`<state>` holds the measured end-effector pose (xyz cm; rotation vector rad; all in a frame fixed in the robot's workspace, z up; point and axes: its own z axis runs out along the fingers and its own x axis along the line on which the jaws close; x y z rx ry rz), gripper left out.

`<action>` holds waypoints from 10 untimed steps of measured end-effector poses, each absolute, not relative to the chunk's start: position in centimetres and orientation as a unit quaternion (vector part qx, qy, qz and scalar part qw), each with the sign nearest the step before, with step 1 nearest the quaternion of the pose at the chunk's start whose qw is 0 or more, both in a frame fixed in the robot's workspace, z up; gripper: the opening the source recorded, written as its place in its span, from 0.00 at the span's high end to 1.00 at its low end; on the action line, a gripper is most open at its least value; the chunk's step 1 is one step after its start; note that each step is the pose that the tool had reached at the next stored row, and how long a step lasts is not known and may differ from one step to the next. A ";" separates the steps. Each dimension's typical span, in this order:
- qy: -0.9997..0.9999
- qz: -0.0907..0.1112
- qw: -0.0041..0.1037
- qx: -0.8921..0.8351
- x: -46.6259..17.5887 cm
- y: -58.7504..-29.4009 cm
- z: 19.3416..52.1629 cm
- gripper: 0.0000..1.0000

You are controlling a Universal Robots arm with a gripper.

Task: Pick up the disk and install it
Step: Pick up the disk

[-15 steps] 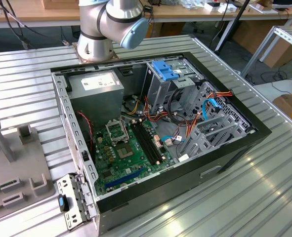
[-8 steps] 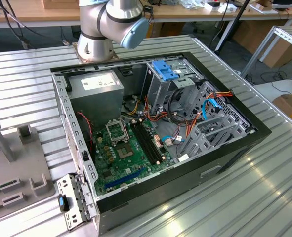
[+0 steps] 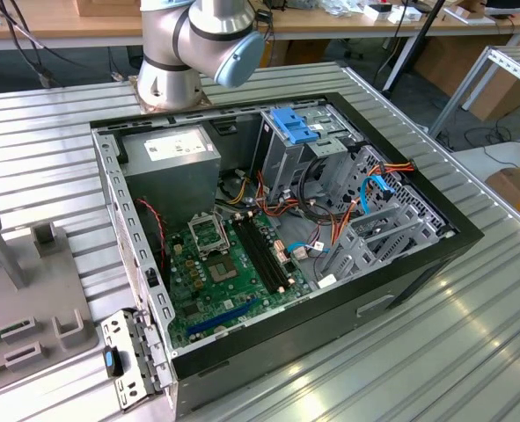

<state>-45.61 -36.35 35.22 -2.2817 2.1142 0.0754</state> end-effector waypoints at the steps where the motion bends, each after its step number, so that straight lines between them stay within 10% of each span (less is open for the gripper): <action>1: 0.679 0.024 0.015 -0.733 -45.6 -36.3 35.2 0.52; 10: 0.679 0.024 0.015 -0.733 -45.6 -36.4 35.0 0.52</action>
